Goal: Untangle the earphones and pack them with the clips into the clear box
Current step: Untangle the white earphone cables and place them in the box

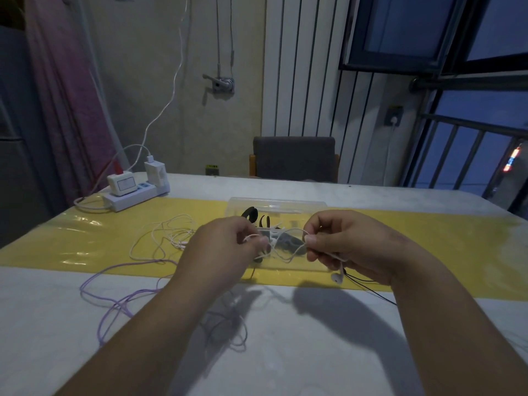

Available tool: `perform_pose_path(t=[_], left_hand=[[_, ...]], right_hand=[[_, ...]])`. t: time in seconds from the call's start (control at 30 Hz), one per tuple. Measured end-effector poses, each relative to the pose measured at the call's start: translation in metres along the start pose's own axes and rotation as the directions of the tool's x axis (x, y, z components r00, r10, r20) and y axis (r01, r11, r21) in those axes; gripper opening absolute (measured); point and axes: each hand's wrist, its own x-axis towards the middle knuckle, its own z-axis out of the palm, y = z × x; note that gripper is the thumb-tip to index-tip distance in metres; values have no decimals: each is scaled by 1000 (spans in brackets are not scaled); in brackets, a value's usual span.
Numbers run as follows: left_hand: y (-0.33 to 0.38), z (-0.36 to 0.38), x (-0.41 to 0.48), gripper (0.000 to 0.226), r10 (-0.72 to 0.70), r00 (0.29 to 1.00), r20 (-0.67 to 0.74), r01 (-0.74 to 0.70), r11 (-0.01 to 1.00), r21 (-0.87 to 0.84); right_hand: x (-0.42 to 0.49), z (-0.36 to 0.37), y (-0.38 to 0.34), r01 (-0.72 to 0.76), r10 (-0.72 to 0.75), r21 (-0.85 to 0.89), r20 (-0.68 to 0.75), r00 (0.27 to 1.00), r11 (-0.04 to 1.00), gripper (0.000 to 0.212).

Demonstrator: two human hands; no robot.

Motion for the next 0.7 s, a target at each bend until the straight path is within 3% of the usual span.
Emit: perform_pose_path(t=[0.03,0.17,0.3,0.43,0.53,0.7], left_hand=[[0,1,-1,12,11,999,33,-12,1000,17],[-3,6,1,44,178,975,130,-190,978,89],[-2,9,3,19,304,944,132,-302,953,-33],[-2,9,2,26,328,938,114,-327,945,-30],[-1,9,1,13,316,940,133,-315,949,-24],[-2,6,3,17,156,988,-7,-155,986,67]], right_hand=[[1,1,0,9,-9,0,4,1000,1000,7],[0,3,-1,38,-38,-14,10,999,999,8],[0,3,-2,42,-42,-37,12,999,998,7],[0,3,-2,33,-33,-14,-4,999,999,4],[0,4,-4,15,-15,18,-13,1000,1000,6],[-2,4,-6,-69,71,62,-18,997,996,10]])
